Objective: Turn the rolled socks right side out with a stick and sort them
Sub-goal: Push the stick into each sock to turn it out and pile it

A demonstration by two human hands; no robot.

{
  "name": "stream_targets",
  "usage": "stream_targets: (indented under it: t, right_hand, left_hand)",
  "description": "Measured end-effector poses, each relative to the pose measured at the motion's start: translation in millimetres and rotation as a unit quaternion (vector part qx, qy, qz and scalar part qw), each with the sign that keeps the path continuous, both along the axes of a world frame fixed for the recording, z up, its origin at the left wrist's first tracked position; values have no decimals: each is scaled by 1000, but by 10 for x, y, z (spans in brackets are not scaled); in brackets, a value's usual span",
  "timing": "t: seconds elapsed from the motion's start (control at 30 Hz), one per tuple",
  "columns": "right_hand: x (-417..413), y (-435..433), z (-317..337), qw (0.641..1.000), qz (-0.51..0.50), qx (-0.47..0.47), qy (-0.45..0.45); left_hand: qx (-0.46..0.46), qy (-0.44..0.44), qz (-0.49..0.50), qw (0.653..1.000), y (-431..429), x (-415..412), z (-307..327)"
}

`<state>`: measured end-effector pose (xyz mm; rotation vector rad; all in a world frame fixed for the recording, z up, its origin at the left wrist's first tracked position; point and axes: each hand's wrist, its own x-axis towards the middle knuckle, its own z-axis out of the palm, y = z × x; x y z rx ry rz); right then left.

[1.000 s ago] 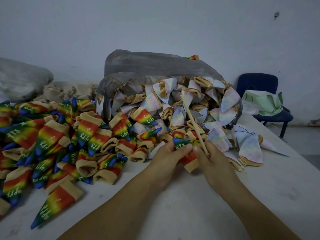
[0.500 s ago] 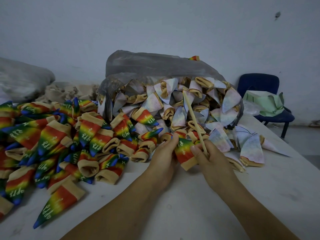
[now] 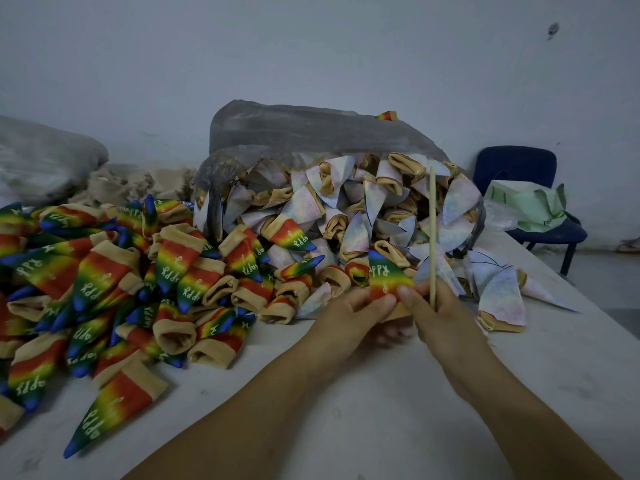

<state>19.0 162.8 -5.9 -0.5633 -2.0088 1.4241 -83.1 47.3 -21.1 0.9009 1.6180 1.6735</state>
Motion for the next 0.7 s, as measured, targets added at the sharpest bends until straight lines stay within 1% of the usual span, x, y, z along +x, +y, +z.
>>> stream_targets:
  t: [0.1, 0.13, 0.17, 0.2, 0.23, 0.27, 0.3, 0.33, 0.37, 0.4, 0.43, 0.47, 0.5, 0.53, 0.57, 0.6, 0.63, 0.67, 0.7]
  right_hand:
    - [5, 4, -22, 1000, -15, -9, -5]
    - [1, -2, -19, 1000, -21, -20, -1]
    - [-2, -8, -10, 999, -27, -31, 3]
    - [-5, -10, 2, 999, -37, -30, 2]
    - [-4, -2, 14, 999, -49, -14, -5]
    - [-4, 18, 18, 998, -61, 7, -15]
    - [0, 39, 18, 997, -71, 27, -24]
    - [8, 56, 10, 996, -79, 41, -29]
    - [11, 61, 2, 995, -83, 54, -30]
    - [10, 60, -11, 994, -85, 67, -33]
    - [6, 55, -27, 992, -87, 83, -41]
    - [1, 53, -44, 989, -89, 101, -55]
    - [-4, 52, -57, 987, -89, 118, -69]
    - [-6, 60, -70, 985, -89, 126, -77]
    - [-6, 71, -78, 985, -89, 127, -79]
    - [-6, 82, -87, 985, -87, 125, -80]
    - [-4, 89, -95, 985, -85, 125, -82]
    - [-6, 95, -105, 985, -82, 125, -86]
    - [-10, 100, -111, 985, -78, 126, -92]
  left_hand:
    - [-21, 38, 4, 999, -18, -13, 17]
    - [-19, 37, 8, 999, -15, -20, 16]
    - [-2, 14, 18, 1000, -10, -29, 25]
    - [44, -47, 38, 997, -11, -53, 47]
    - [119, -141, 66, 981, -24, -97, 94]
    - [213, -242, 96, 942, -55, -162, 156]
    - [296, -314, 124, 894, -97, -235, 189]
    - [336, -344, 150, 864, -124, -292, 203]
    - [326, -331, 169, 869, -134, -306, 203]
    - [266, -273, 184, 906, -124, -284, 190]
    - [171, -175, 197, 949, -96, -226, 168]
    - [77, -49, 206, 974, -69, -183, 125]
    - [12, 97, 194, 976, -52, -142, 71]
    - [-32, 242, 154, 957, -31, -112, 4]
    - [-67, 363, 107, 923, -11, -90, -57]
    - [-95, 447, 65, 887, 3, -72, -94]
    - [-109, 499, 32, 859, 13, -58, -132]
    - [-110, 526, 10, 843, 19, -46, -159]
    - [-109, 529, 2, 842, 23, -29, -177]
